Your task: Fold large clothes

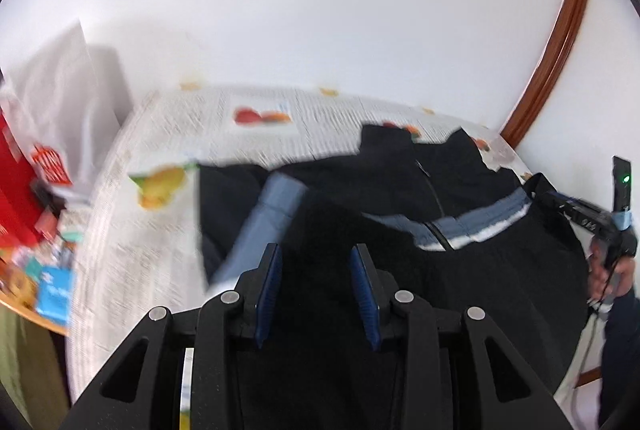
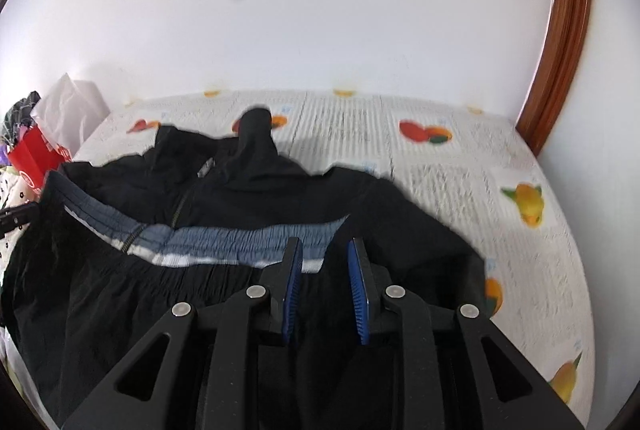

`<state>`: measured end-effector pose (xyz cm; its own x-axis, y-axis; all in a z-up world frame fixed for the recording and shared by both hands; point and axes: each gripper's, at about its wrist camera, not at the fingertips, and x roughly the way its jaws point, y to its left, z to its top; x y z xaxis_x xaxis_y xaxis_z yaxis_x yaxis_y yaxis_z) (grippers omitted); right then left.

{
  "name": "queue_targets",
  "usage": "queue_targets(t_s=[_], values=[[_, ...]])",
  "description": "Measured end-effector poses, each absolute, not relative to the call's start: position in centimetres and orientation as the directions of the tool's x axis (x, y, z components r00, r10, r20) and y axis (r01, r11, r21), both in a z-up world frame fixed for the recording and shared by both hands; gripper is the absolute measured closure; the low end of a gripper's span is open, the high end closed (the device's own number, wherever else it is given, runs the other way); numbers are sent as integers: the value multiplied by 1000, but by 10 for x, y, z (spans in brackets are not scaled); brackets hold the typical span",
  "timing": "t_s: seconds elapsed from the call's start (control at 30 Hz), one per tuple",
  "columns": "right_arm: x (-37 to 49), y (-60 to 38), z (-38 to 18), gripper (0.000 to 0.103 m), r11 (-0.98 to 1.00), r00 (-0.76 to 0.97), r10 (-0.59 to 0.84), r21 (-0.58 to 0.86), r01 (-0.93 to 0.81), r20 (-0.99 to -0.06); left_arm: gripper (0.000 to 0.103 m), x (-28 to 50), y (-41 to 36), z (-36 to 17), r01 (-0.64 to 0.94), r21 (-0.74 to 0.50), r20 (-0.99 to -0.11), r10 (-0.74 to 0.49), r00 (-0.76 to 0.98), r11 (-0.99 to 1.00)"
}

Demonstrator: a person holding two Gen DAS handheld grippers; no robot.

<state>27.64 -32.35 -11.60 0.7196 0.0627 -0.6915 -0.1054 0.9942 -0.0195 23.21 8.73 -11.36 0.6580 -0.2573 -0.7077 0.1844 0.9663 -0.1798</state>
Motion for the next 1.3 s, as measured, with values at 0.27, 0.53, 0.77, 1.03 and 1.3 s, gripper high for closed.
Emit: queue_targets(t_s=[0.27,0.53,0.77,1.03,1.3], values=[[301,-363,-124,47,996,677,80,38,-77,-732,58,264,105,-122,210,-180,-736,-273,619,961],[310,-356,-147,89,985,627,150,65,-157,-764,94,263,94,-139,236,-200,-766,-302,567,951],[281,-386,-100,97,964,775,259,200,-173,-577,95,239,117,-90,144,-256,-570,-269,777,956],[326,-383,-126,97,983,746,164,167,-72,-646,95,285,102,-122,101,-208,-648,-215,731,973],[361,-376,-164,97,996,677,86,82,-38,-731,95,309,99,-157,56,-161,-730,-157,666,985]])
